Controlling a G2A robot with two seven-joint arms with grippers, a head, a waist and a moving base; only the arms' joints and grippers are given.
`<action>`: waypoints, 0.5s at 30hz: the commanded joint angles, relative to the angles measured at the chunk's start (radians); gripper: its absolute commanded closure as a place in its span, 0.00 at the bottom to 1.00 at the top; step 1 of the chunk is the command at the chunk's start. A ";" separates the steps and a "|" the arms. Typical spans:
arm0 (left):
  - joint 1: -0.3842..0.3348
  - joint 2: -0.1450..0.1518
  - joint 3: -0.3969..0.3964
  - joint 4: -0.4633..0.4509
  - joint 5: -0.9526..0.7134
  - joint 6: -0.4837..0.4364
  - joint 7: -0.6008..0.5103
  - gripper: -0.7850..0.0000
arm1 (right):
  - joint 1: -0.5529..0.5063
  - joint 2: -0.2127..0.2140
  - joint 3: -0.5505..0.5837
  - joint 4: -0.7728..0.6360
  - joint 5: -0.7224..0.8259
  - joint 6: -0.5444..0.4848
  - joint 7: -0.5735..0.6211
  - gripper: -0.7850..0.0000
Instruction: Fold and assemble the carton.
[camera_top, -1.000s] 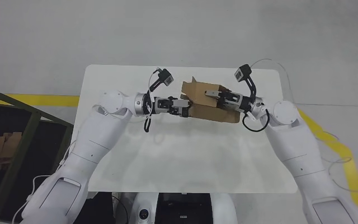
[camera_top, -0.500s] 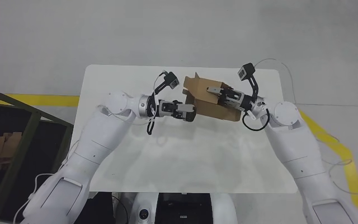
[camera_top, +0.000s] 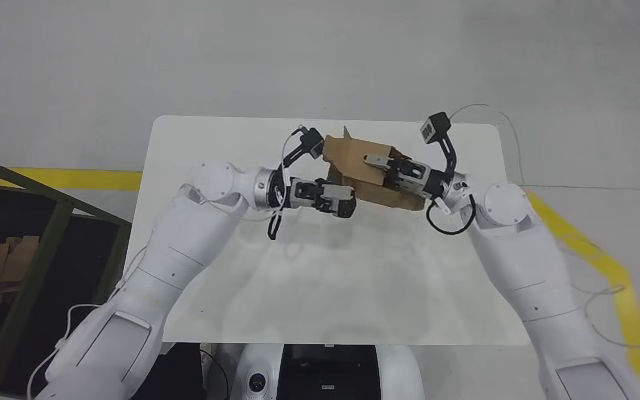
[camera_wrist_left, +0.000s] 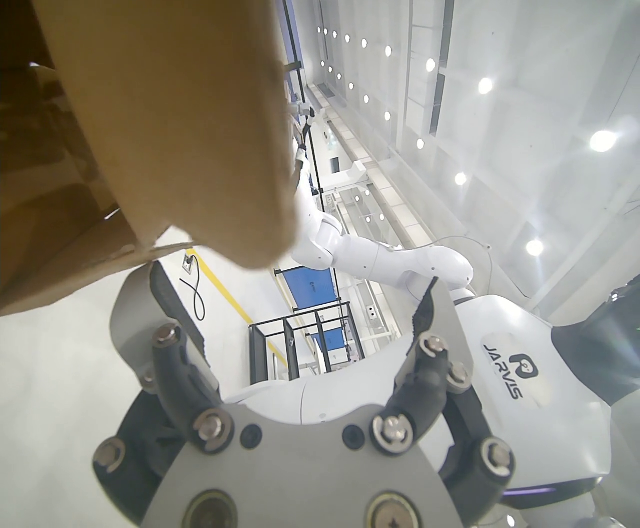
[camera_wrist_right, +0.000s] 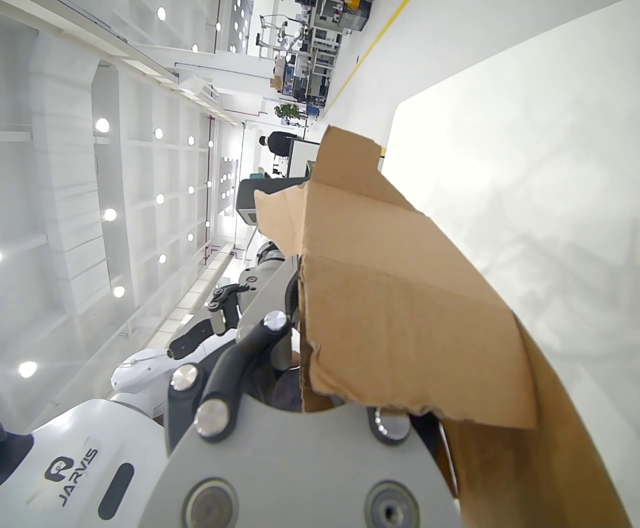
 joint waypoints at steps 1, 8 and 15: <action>-0.004 -0.002 0.001 0.008 0.000 -0.003 0.005 0.00 | -0.001 -0.001 -0.003 0.000 -0.001 0.001 -0.004 1.00; -0.008 -0.002 -0.009 0.024 0.003 -0.011 0.015 0.00 | -0.010 -0.003 -0.003 -0.002 -0.009 0.010 -0.020 1.00; -0.004 -0.001 -0.018 0.021 0.006 -0.014 0.018 0.00 | -0.014 -0.006 -0.003 -0.006 -0.013 0.023 -0.038 1.00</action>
